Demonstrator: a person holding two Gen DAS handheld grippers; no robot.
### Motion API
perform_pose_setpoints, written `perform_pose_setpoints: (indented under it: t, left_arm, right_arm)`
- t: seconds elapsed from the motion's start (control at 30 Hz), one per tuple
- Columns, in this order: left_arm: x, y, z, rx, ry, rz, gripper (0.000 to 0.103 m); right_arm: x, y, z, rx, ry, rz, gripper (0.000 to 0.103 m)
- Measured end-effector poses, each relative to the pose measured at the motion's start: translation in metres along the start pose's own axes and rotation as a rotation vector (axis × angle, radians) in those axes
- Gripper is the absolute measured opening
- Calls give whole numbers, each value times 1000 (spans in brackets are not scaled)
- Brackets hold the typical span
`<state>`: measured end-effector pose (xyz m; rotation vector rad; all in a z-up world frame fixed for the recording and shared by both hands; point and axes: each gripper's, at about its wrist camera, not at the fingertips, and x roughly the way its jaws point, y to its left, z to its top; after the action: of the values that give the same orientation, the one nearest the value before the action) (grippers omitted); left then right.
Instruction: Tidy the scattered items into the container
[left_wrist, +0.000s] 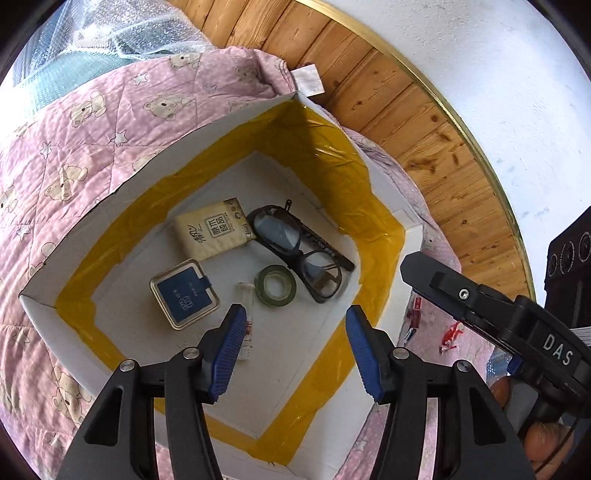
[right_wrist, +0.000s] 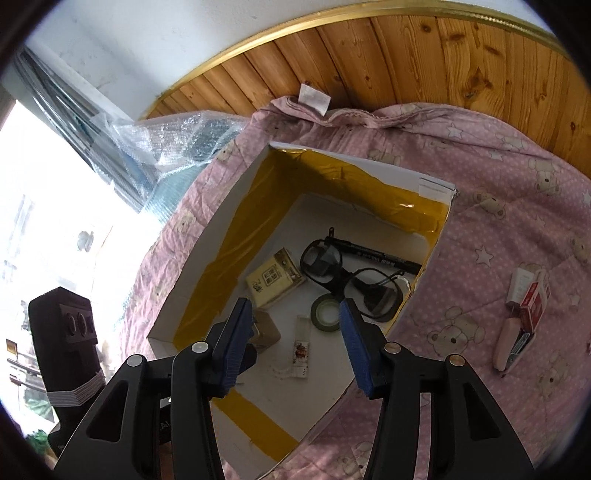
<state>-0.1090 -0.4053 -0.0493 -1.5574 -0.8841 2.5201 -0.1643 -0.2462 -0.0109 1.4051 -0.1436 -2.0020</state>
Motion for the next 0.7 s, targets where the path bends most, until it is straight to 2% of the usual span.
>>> perform_pose_setpoints:
  t: [0.7]
  left_arm:
    - [-29, -27, -10, 61, -29, -34, 57]
  right_arm:
    - [-38, 18, -16, -11, -45, -1, 53]
